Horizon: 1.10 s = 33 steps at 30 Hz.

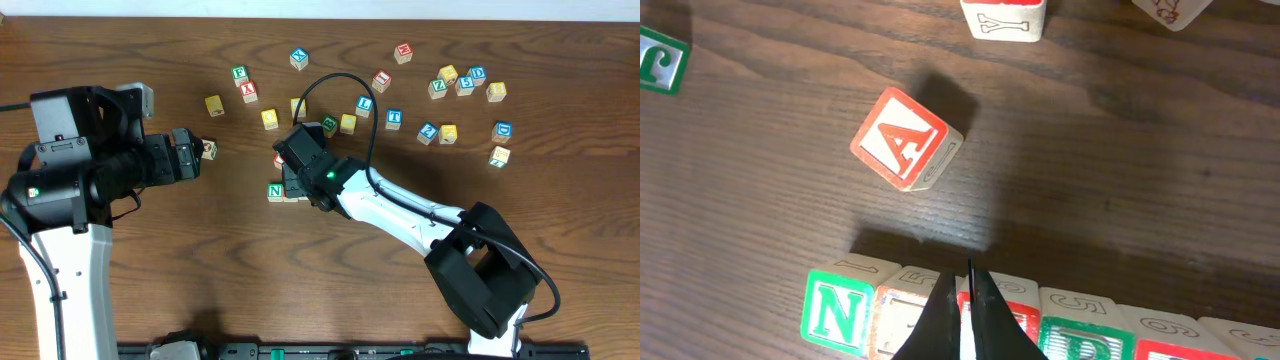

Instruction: Spell out NEURIPS

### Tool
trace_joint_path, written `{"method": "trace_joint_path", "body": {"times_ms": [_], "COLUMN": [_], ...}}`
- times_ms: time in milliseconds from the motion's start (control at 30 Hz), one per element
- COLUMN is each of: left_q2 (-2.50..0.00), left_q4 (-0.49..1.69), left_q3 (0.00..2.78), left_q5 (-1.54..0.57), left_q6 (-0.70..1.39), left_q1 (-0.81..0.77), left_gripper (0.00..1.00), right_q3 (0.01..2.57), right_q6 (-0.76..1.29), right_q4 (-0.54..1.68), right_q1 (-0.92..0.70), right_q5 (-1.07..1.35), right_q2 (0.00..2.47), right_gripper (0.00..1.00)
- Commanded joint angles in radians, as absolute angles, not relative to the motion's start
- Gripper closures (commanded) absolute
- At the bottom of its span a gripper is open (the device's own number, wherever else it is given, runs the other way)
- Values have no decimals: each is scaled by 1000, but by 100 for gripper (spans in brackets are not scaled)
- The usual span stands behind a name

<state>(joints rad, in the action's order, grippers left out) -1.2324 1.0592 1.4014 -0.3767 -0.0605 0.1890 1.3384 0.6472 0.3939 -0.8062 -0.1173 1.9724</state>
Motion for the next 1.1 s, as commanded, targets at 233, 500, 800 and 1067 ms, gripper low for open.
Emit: {"method": "trace_joint_path", "body": {"times_ms": [233, 500, 800, 1067], "left_q2": [-1229, -1229, -1229, -1229], "left_q4": [1061, 1061, 1061, 1061], "left_q3": [1417, 1417, 1417, 1417], "left_q5": [-384, -384, -384, -384], "left_q6": [-71, -71, -71, -71], "left_q1": [193, 193, 193, 193], "left_gripper": [5, 5, 5, 5], "right_q3": [1331, 1331, 1320, 1319], "right_q6": [651, 650, 650, 650], "right_q4": [398, 404, 401, 400], "right_q1": [-812, -813, -813, -813], "right_q5": [-175, -181, -181, -181], "right_q2": [1983, 1983, 1983, 1985], "right_gripper": [99, 99, 99, 99]}}
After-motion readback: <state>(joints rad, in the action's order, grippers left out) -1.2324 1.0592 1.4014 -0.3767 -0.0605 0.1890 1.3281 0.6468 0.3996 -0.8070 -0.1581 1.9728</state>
